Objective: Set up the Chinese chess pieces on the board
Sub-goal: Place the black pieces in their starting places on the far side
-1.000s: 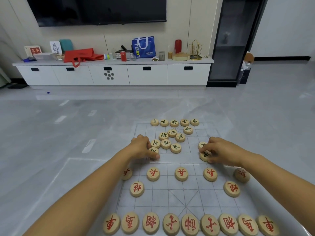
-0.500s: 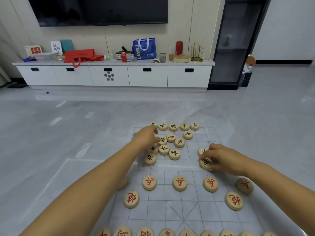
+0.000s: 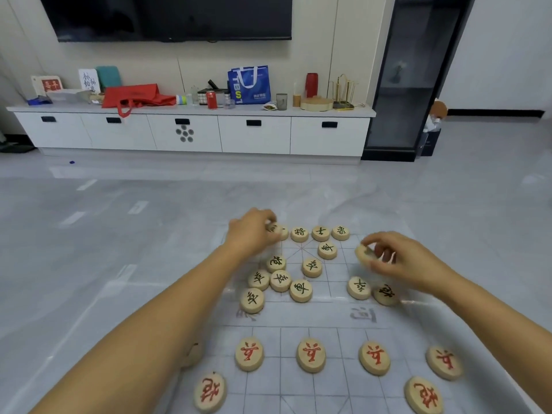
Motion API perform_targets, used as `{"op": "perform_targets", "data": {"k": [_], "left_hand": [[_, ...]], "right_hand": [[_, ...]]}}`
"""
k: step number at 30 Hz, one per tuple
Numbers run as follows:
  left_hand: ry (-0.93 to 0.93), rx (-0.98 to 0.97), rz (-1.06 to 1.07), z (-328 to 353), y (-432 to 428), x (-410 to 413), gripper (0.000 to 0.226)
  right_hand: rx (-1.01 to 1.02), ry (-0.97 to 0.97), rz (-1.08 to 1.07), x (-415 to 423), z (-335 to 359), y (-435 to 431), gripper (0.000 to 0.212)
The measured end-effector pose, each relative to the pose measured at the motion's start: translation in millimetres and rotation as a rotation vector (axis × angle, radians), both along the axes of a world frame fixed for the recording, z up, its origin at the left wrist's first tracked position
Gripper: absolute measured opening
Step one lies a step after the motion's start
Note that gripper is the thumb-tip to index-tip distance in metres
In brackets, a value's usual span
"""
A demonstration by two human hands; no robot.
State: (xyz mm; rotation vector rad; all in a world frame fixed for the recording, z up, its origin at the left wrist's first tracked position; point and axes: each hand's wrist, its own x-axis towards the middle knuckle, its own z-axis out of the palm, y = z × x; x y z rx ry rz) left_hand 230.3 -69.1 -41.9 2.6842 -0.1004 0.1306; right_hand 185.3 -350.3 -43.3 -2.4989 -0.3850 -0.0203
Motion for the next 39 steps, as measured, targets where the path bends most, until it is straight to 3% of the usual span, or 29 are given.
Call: {"op": "perform_targets", "data": {"k": [5,13,17,24,28,31,39], "left_hand": [[0.104,0.057,0.213,-25.0,64.4,6.2,0.036],[0.161,-0.367,0.052,-40.8,93.2,3.0,0.049],[0.140,-0.282,0.087,-40.4,89.9,10.3,0.039],[0.024,-0.166,0.254,-47.8,70.1,19.0,0.044],[0.013,-0.317,0.262,-50.9,73.1,17.8,0.044],[-0.028,-0.319,0.255,-52.9,73.5,15.4,0.033],[-0.056,-0.274,0.283,-54.8,71.5,19.8,0.036]], "right_hand": [[-0.289,0.012,-0.243,37.6,-25.7,-3.4,0.039],[-0.191,-0.047,-0.327,47.0,-42.8,2.3,0.053],[-0.049,-0.087,-0.303,44.3,-46.5,-0.2,0.046],[-0.086,-0.125,-0.301,46.7,-49.0,-0.9,0.034],[-0.088,-0.124,-0.303,48.6,-50.0,-1.3,0.036],[-0.097,-0.124,-0.309,48.3,-51.0,-1.7,0.039],[-0.046,-0.016,-0.305,55.4,-49.0,-4.6,0.046]]}}
